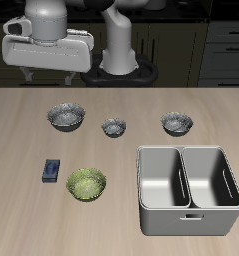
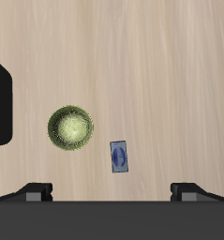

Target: Place the green bowl in the left side of the drainer

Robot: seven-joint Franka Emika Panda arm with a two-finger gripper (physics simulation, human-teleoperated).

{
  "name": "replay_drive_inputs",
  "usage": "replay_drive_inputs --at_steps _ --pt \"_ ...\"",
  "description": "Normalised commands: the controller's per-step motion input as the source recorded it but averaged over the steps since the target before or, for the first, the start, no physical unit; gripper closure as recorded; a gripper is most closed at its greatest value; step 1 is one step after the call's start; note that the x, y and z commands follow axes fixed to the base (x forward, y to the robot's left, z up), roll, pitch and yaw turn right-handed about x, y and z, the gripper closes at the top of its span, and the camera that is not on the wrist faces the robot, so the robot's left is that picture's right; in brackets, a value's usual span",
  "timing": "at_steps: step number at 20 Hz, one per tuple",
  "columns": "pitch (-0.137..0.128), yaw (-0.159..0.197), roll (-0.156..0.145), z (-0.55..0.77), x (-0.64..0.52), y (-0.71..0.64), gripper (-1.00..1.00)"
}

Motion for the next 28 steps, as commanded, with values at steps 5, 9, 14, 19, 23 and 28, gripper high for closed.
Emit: replay_drive_inputs --at_steps 5,9,14,19,23,28 --pt "0.016 -0.007 0.003 -0.3 0.1 -0.02 -1.0" --pt "0.023 -0.017 0.002 -0.32 0.11 -0.01 -1.0" --pt "0.017 -0.017 -0.012 -0.32 0.07 -0.06 -1.0" --pt "-0.009 -0.018 -0.01 -0.26 0.02 0.03 -1.0" --pt "0.004 -0.004 -0.005 -0.45 0.13 0.03 -1.0" --pt "0.014 -0.02 -0.005 -0.37 0.07 0.03 -1.0"
